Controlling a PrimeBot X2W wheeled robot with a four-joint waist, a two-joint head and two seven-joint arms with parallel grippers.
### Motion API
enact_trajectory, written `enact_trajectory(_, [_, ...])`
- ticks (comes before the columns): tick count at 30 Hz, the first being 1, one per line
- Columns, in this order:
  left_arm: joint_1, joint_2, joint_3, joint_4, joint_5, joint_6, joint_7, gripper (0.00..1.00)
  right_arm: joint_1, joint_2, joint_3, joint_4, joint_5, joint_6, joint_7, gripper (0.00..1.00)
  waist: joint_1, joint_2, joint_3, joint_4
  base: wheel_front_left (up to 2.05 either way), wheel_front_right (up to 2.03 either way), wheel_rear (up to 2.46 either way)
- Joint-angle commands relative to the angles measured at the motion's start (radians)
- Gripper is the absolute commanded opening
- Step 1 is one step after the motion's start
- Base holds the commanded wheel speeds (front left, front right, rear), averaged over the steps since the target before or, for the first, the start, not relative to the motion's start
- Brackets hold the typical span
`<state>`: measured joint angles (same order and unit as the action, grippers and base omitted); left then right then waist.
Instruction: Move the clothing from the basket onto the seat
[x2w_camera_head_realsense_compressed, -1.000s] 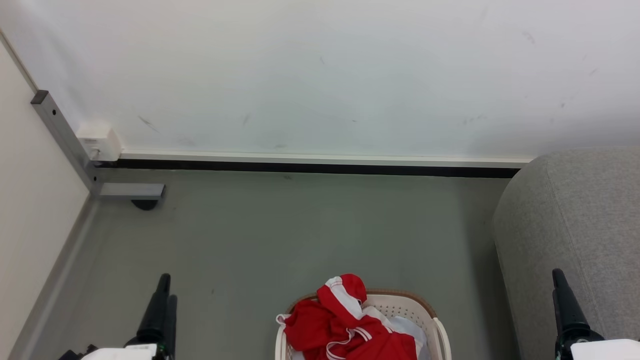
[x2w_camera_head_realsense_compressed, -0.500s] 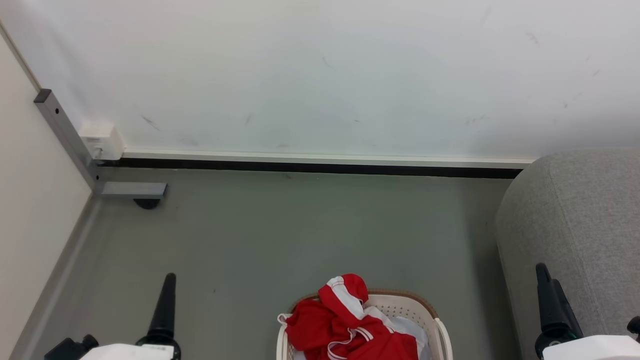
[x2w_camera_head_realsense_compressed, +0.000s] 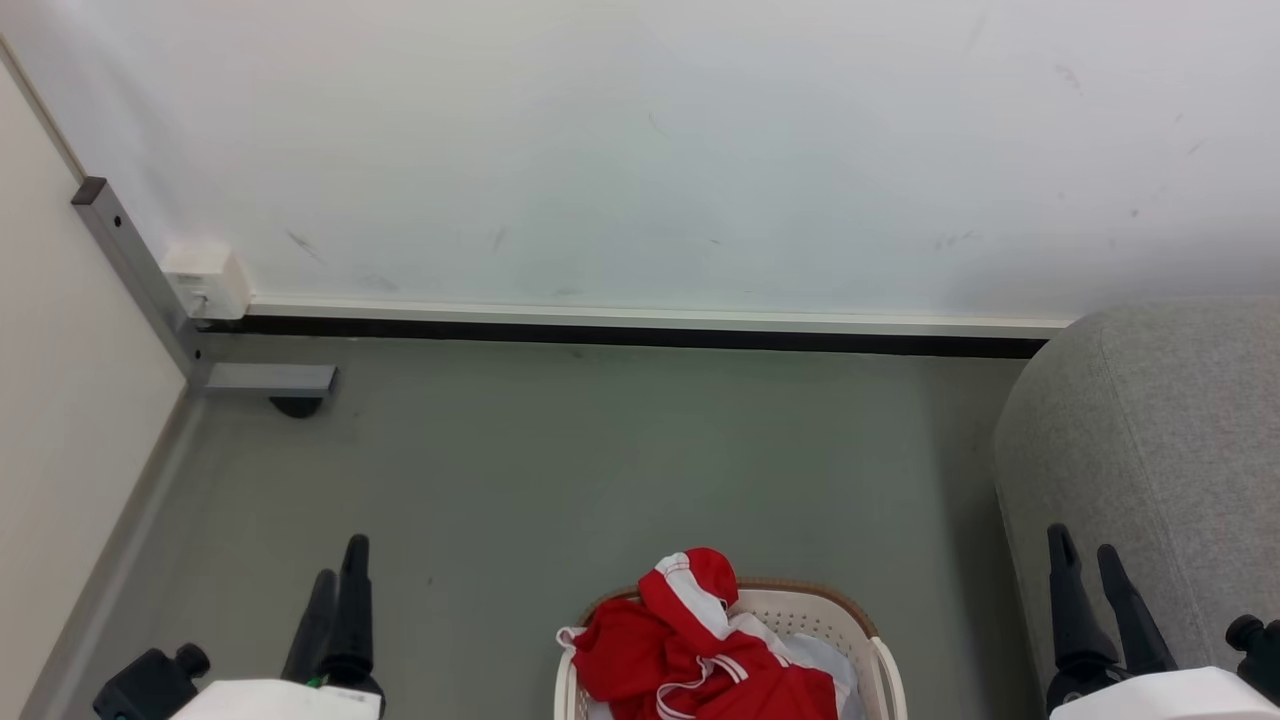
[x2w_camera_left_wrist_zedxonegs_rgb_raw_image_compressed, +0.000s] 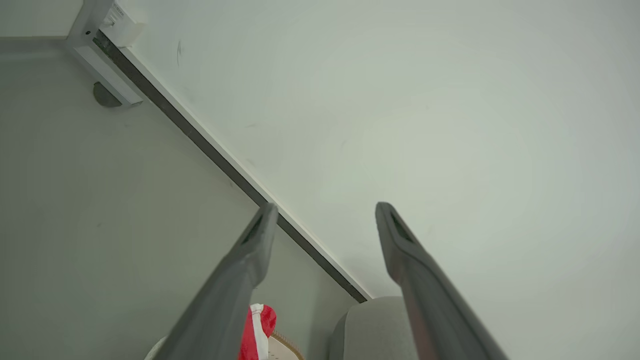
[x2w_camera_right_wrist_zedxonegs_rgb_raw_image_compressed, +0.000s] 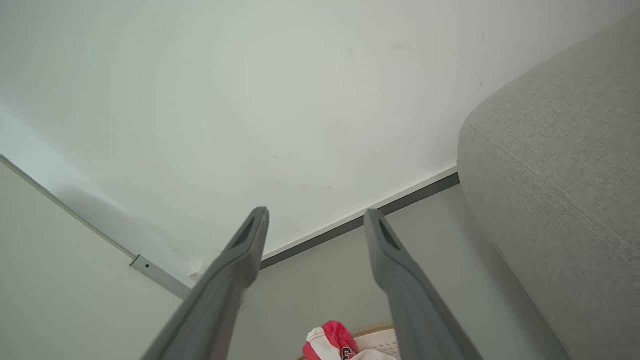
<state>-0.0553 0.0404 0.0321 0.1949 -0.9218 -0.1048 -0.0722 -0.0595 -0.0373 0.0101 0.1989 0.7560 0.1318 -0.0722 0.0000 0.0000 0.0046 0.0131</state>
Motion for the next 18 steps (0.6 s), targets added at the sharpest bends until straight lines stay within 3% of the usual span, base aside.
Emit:
enact_trajectory(1, [-0.003,0.008,0.002,-0.017,0.044,0.0,-0.011,1.0,-0.007,-0.012,-0.002,-0.014,-0.041,-0.001,-0.011,1.0,0.0,0.0,0.0,0.0,0.0,0.0,0.0])
enact_trajectory(18, [0.015,0.01,0.009,-0.03,0.261,-0.002,-0.062,1.0,-0.004,-0.018,0.003,-0.006,-0.271,-0.001,-0.062,1.0,0.0,0.0,-0.002,-0.013,0.0,0.0,0.0])
